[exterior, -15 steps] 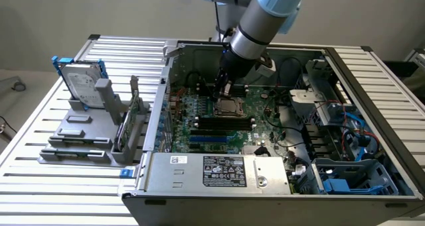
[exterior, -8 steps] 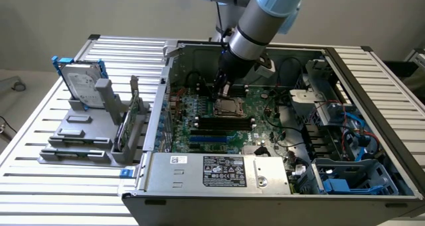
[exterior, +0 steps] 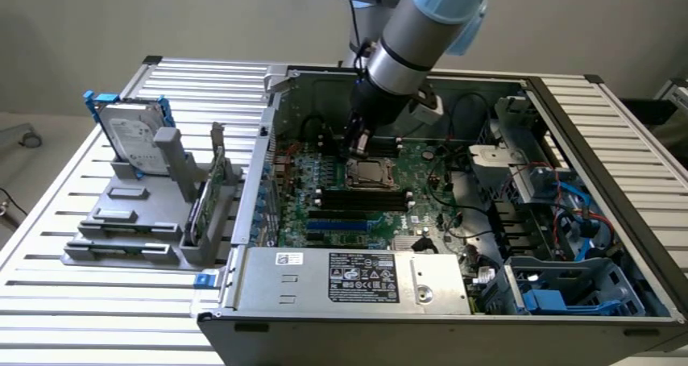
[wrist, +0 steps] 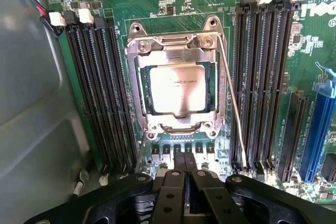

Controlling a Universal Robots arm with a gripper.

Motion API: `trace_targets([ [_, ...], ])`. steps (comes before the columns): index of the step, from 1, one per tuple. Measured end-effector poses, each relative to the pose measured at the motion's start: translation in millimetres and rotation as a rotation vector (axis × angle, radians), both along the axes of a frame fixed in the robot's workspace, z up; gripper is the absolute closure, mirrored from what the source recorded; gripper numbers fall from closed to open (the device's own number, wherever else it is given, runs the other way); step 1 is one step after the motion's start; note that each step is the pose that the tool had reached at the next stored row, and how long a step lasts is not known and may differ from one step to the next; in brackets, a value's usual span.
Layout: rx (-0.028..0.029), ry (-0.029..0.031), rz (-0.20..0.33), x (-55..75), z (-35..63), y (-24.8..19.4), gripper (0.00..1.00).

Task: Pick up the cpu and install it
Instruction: 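Close the cpu cover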

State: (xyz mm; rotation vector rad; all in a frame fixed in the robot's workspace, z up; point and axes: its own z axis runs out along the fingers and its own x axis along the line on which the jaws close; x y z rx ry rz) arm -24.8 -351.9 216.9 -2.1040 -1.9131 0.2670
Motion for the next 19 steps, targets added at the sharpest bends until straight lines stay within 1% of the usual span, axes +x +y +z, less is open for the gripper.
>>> trace_targets([
  [2, 0.0002, -0.0001, -0.001, -4.7, 0.2, -0.1, 0.89],
  [4, -0.0002, -0.0006, -0.001, -12.7, 1.1, -0.2, 0.89],
  [5, -0.0002, -0.003, -0.002, -16.4, 2.0, -0.2, 0.89],
  [8, -0.0017, -0.0154, -0.001, -21.3, 6.7, -0.2, 0.89],
  [9, -0.0023, -0.0186, -0.001, -22.4, 8.5, -0.2, 0.89],
  [12, -0.0031, -0.026, -0.002, -26.6, 12.7, -0.2, 0.89],
  [14, -0.0031, -0.0287, -0.005, -28.3, 14.7, -0.2, 0.89],
  [19, -0.0036, -0.03, -0.037, -29.8, 17.1, -0.2, 0.89],
])
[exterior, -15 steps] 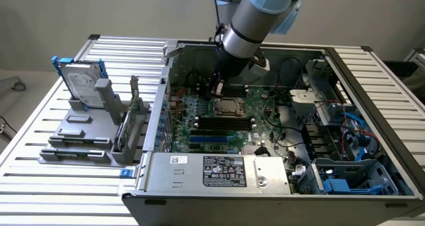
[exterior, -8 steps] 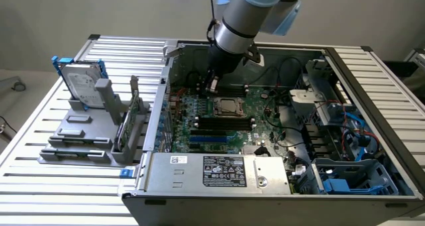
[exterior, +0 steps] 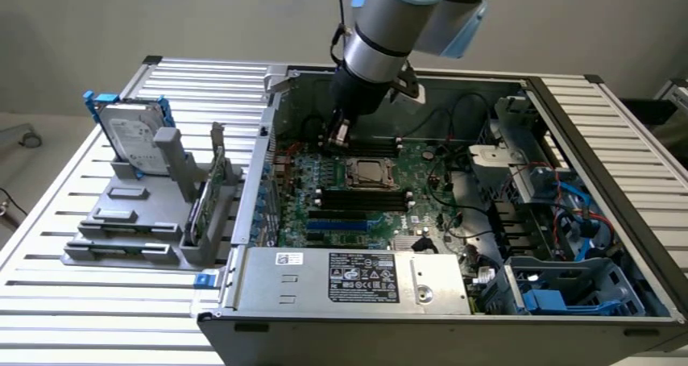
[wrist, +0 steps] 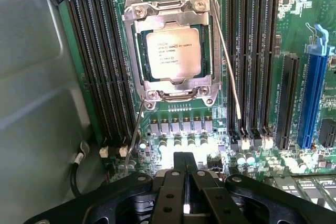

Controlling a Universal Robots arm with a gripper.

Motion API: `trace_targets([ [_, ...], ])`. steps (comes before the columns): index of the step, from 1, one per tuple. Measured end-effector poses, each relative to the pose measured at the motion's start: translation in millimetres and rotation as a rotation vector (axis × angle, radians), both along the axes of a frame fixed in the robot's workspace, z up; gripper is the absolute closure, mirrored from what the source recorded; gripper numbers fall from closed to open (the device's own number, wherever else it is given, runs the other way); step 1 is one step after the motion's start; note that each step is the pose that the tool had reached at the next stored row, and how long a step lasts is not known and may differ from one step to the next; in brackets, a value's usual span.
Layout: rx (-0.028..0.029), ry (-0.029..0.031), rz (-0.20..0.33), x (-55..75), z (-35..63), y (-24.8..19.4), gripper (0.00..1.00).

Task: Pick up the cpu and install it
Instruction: 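Close the cpu cover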

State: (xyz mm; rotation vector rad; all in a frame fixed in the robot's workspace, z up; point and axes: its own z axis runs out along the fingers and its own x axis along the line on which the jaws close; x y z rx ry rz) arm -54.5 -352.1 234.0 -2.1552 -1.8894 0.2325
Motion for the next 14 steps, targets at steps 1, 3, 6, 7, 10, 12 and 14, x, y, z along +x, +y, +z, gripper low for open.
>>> trace_targets([
  [1, 0.0, 0.0, -0.008, -0.2, 0.4, 0.0, 0.89],
  [3, 0.0001, 0.0, -0.025, -0.7, 1.1, 0.0, 0.89],
  [6, -0.0001, 0.0001, -0.052, -1.3, 1.6, 0.0, 0.89],
  [7, 0.0001, 0.0, -0.06, -1.6, 1.8, 0.0, 0.89],
  [10, 0.0, 0.0001, -0.083, -2.6, 2.8, 0.0, 0.89],
  [12, 0.0002, 0.0, -0.094, -3.7, 3.5, 0.0, 0.89],
  [14, 0.0002, 0.0001, -0.105, -5.0, 4.3, 0.0, 0.89],
])
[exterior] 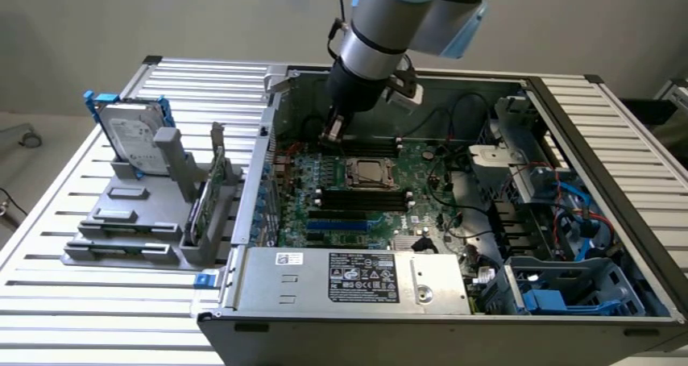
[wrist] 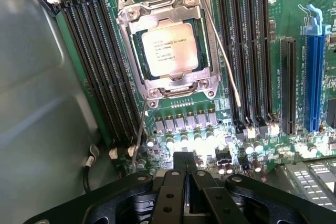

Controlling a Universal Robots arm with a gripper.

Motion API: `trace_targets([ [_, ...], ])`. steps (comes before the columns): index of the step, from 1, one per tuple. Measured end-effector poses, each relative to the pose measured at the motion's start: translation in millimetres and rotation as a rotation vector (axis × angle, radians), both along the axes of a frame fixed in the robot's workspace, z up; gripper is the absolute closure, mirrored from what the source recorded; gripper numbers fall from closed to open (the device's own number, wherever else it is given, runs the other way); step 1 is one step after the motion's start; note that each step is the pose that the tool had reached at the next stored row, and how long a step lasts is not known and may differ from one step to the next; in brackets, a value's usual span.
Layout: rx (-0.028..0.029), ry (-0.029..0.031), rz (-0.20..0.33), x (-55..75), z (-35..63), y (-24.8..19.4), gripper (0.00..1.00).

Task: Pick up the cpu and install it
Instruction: 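Close the cpu cover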

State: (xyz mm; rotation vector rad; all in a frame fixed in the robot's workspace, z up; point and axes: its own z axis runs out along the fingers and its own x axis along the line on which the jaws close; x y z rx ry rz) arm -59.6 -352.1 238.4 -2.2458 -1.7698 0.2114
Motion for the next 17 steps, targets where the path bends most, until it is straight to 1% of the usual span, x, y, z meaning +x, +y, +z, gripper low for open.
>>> trace_targets([
  [5, 0.001, 0.0, -0.027, -3.7, 1.7, 0.0, 0.89],
  [11, 0.0048, 0.0, -0.058, -9.8, 3.7, 0.0, 0.89],
  [17, 0.007, 0.0, -0.098, -14.3, 5.0, 0.0, 0.89],
])
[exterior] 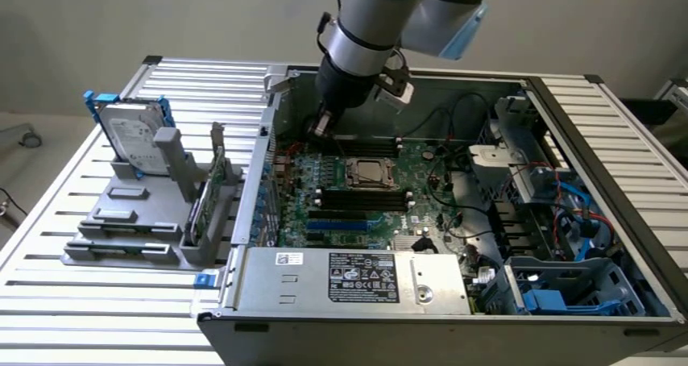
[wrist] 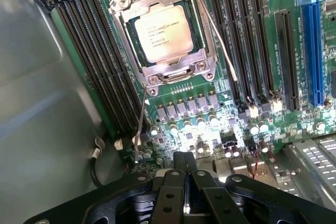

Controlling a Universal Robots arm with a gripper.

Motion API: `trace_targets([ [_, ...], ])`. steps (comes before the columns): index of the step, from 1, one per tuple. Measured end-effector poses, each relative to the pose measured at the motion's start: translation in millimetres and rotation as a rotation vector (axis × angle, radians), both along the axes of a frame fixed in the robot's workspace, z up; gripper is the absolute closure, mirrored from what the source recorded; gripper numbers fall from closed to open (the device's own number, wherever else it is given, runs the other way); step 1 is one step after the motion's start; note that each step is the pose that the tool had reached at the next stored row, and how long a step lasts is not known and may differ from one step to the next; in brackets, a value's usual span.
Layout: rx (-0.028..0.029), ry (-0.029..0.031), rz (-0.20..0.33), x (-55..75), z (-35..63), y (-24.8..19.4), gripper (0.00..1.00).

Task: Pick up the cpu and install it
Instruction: 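Close the cpu cover, then install the first cpu locking lever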

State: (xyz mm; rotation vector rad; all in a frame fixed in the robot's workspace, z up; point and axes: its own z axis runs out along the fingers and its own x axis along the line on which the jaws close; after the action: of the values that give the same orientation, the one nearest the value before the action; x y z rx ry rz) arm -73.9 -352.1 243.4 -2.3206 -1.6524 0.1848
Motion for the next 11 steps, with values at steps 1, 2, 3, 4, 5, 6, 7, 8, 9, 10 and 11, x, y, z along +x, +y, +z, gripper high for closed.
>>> trace_targets([
  [1, 0.0004, 0.0, -0.007, -0.7, 0.2, 0.0, 0.89],
  [2, 0.0008, 0.0, -0.014, -1.4, 0.3, 0.0, 0.89],
  [3, 0.0013, 0.0, -0.021, -2.0, 0.4, 0.0, 0.89],
  [4, 0.0018, -0.0001, -0.029, -2.7, 0.4, 0.0, 0.89],
  [5, 0.0023, 0.0, -0.036, -3.3, 0.5, 0.0, 0.89],
  [6, 0.0027, 0.0, -0.044, -3.9, 0.5, 0.0, 0.89],
  [7, 0.0031, -0.0001, -0.053, -4.4, 0.5, 0.0, 0.89],
  [8, 0.0035, 0.0, -0.063, -4.9, 0.5, 0.0, 0.89],
  [9, 0.004, 0.0, -0.072, -5.4, 0.5, 0.0, 0.89],
  [10, 0.0043, 0.0, -0.081, -5.8, 0.5, 0.0, 0.89],
  [11, 0.0047, 0.0, -0.09, -6.3, 0.5, 0.0, 0.89],
])
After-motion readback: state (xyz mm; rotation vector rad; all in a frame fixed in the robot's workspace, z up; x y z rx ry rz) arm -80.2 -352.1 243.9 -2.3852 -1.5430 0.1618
